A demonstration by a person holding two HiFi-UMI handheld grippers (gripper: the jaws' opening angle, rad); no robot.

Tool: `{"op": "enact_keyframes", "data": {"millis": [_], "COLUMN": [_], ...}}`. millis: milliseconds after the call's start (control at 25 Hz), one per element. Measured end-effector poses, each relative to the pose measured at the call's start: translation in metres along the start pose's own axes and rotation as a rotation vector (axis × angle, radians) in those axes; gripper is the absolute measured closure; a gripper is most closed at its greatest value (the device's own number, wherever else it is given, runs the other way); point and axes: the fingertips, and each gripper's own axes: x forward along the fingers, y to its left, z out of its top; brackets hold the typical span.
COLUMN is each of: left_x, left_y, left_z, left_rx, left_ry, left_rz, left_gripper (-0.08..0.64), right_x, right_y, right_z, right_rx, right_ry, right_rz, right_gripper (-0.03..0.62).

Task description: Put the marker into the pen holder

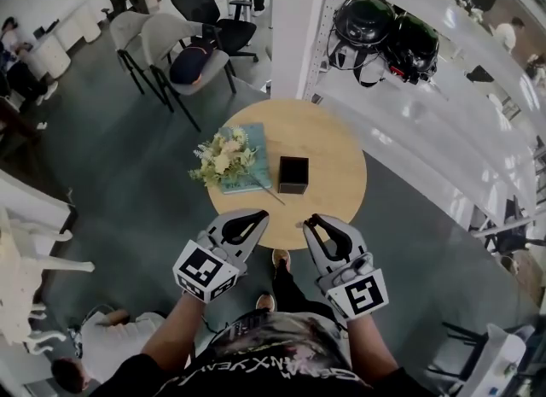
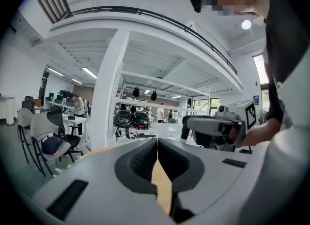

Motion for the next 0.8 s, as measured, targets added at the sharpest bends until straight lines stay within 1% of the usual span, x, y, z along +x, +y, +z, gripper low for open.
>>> {"op": "enact_keyframes", "data": {"millis": [480,560,680,800], "left_x": [0.051,0.059,0.071,0.082], "left_y": [0.043,0.049,0.057,0.064], "left_z": [0.004,0.003,0.001,-0.001], "left_rx": [-0.022,-0.026,-0.032,-0.038], "left_ry": [0.03,0.034,0.041,0.048], "left_rz": [0.02,0.021,0.02,0.02], "left_gripper": [0.538,0.538,0.538,0.538], "right_x": [0.044,0.051,0.063,0.071], "right_y": [-0.053,-0.061,-0.076,-0.086], "right_z": [-0.007,-0.006,0.0,-0.005], "right_rx": [0.018,0.018,0.012,0.021], "right_ry": [0.026,0.011,-0.037,-0.028], "right_rz": [0.029,0.029,0.011,0.01], "right_gripper": [0.528,0.528,0.528,0.528]}}
